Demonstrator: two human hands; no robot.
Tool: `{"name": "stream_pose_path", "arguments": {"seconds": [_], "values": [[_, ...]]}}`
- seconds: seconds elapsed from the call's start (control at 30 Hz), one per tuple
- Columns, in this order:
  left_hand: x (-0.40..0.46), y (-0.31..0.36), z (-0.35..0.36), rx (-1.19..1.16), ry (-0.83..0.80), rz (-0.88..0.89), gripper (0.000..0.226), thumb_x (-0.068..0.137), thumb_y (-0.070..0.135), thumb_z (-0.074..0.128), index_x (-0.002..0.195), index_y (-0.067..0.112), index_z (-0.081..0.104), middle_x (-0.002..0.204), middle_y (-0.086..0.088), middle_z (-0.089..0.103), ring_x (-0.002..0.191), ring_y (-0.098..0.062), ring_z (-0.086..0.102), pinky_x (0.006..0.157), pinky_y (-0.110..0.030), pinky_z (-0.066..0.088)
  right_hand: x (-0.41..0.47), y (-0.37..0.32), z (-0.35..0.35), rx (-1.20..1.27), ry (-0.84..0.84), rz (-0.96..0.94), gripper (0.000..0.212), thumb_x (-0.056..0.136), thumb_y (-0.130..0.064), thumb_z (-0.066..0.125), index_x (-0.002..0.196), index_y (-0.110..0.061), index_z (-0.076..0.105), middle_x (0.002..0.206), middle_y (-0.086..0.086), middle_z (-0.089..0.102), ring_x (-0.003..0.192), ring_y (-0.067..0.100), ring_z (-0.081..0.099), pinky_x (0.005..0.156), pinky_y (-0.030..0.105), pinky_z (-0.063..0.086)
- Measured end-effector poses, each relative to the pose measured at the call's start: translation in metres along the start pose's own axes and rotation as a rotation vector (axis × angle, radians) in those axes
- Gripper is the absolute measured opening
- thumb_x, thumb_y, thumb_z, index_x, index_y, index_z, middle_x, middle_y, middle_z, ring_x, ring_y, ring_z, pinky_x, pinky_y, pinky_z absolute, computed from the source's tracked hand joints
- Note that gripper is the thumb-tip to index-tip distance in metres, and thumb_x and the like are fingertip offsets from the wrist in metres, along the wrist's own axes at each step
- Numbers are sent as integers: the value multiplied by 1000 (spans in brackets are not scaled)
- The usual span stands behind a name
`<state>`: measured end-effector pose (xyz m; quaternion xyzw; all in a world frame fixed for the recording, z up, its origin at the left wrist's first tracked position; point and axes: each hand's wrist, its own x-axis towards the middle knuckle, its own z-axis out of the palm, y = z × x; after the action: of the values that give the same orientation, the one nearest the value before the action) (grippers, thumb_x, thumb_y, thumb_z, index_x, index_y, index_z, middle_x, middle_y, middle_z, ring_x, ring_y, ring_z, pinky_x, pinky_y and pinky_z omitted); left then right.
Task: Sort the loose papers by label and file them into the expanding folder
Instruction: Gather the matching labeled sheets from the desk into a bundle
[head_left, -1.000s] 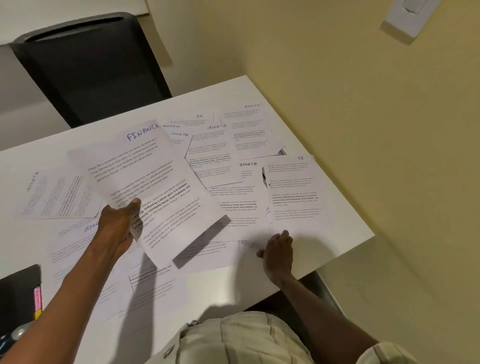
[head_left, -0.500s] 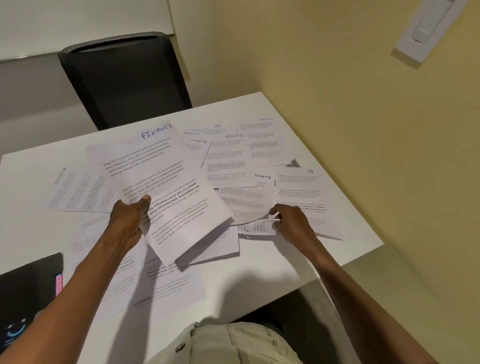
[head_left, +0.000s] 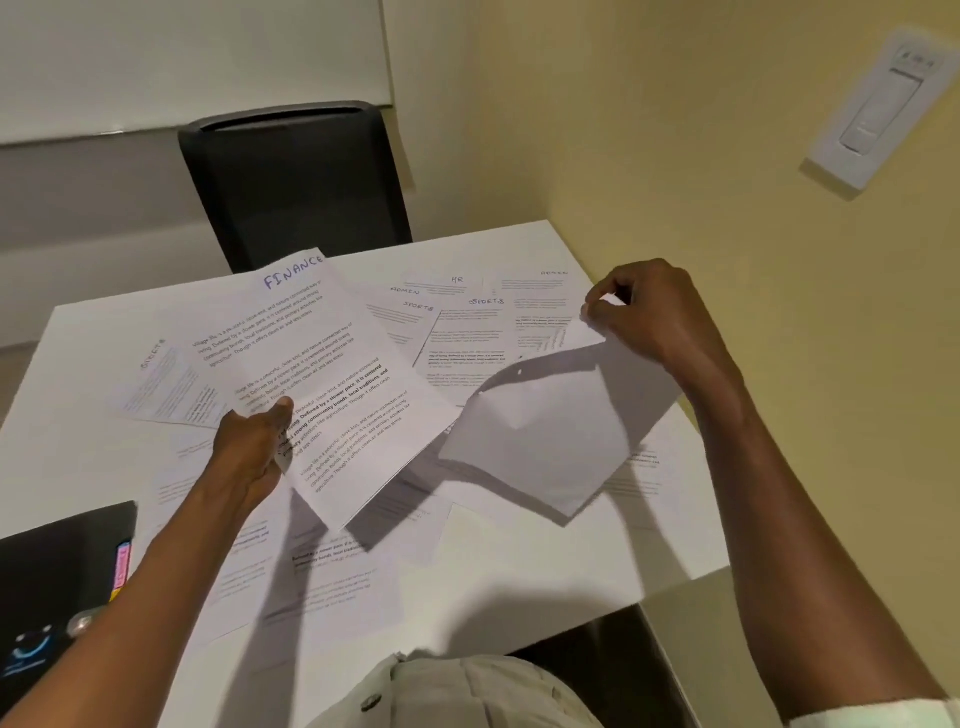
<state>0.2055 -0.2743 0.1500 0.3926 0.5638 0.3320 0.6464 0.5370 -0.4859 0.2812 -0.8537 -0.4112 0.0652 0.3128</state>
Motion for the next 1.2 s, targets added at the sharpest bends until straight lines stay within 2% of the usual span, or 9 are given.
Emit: {"name": "stream_pose_path", "arguments": {"seconds": [0.2,0.3,0.4,0.53,0.6,0.7,0.87,1.07,1.2], "values": [[2,4,5,-79,49,10,17,98,7,60,113,0,57,99,-11,67,82,-19,66,87,-41,49,20,-5,-9,55,317,-130,12,80,-21,66,86,-14,74,80,-2,72,74,14,64,66,29,50],[7,3,5,-66,75,5,8,96,9,64,92,4,59,102,-15,60,76,-20,60,79,-40,50,24,-1,1,122,367,-221,15,83,-23,67,91,-13,74,82,-3,72,72,11,64,65,22,47],[8,0,6,-74,86,1,10,96,10,63,102,3,60,101,-13,65,78,-19,64,73,-32,56,20,10,20,194,307,-276,12,84,-21,69,91,-12,74,76,-5,71,66,7,62,59,15,42],[4,-5,10,-101,101,-11,24,96,10,63,118,1,57,99,-9,67,81,-18,66,77,-35,55,3,47,64,113,119,-284,11,84,-22,72,92,-14,73,79,-2,74,71,11,67,63,23,48],[4,-9,10,-97,121,-15,21,97,9,62,116,2,59,101,-9,68,82,-19,66,81,-36,55,-15,75,95,9,7,-253,14,85,-26,71,94,-16,72,85,-2,75,76,14,68,66,25,48],[1,-13,11,-104,147,-39,5,96,9,63,96,4,62,103,-11,65,81,-20,62,87,-38,48,-49,112,137,-151,-167,-215,15,88,-33,64,92,-19,68,84,-2,73,78,18,67,67,30,50],[-6,-17,15,-103,205,-51,13,97,8,62,85,9,59,87,-6,63,68,-15,60,68,-31,52,-72,150,173,-237,-560,-136,22,90,-39,61,94,-18,63,91,-4,66,82,13,54,70,26,36],[-18,-21,21,-46,227,-35,10,97,7,61,87,8,61,84,-4,70,61,-11,69,52,-24,57,-31,169,197,-241,-464,27,26,87,-32,61,102,-11,65,102,4,68,97,23,62,81,32,50],[-19,-27,16,-34,241,-49,2,96,7,63,97,6,61,93,-8,67,77,-20,66,53,-28,58,-5,178,221,-215,-426,36,38,83,-28,66,114,-7,56,111,10,59,106,28,57,86,35,48]]}}
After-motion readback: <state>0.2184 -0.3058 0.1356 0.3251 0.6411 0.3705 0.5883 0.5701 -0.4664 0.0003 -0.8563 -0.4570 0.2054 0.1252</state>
